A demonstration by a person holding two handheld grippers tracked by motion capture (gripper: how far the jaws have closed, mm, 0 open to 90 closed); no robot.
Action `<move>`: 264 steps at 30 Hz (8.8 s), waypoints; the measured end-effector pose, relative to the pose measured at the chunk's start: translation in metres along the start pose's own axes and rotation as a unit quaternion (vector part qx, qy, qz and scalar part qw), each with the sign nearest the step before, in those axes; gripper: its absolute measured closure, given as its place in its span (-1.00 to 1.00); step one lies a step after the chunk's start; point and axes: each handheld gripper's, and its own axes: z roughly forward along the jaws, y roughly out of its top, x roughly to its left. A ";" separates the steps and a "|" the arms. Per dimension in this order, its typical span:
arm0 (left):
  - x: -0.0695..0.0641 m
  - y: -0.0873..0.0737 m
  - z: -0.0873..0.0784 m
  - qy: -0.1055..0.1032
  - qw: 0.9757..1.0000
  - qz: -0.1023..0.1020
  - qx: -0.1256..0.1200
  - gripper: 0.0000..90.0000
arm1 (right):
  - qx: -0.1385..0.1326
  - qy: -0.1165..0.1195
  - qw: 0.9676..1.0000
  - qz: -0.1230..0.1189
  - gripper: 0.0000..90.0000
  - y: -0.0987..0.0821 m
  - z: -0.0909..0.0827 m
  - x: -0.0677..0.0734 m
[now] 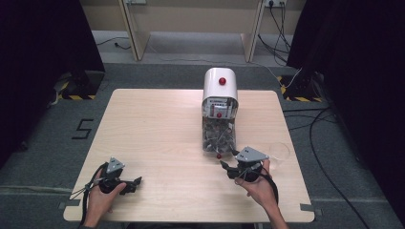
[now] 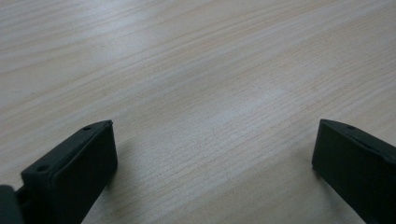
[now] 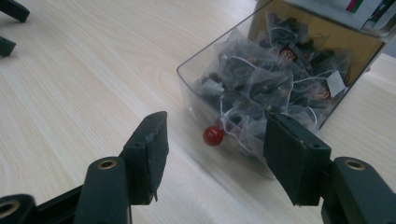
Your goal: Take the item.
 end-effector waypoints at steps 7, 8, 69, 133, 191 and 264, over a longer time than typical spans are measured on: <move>0.000 0.000 0.000 0.000 1.000 0.000 0.000 -1.00 | -0.007 0.001 1.000 0.002 -0.07 0.009 0.004 -0.002; 0.000 0.000 0.000 0.000 1.000 0.000 0.000 -1.00 | -0.008 0.001 1.000 0.002 -0.07 0.011 0.005 -0.001; 0.000 0.000 0.000 0.000 1.000 0.000 0.000 -1.00 | 0.016 -0.020 1.000 -0.005 0.21 0.040 0.091 -0.016; 0.000 0.000 0.000 -0.001 1.000 0.000 0.000 -1.00 | -0.068 -0.027 0.997 -0.023 1.00 0.042 0.004 -0.020; 0.000 0.000 0.000 -0.001 1.000 0.000 0.000 -1.00 | -0.075 -0.168 0.980 0.071 1.00 -0.029 -0.115 -0.091; 0.000 0.000 0.000 -0.001 1.000 0.000 0.000 -1.00 | -0.047 -0.088 0.994 0.053 0.37 -0.028 -0.078 -0.070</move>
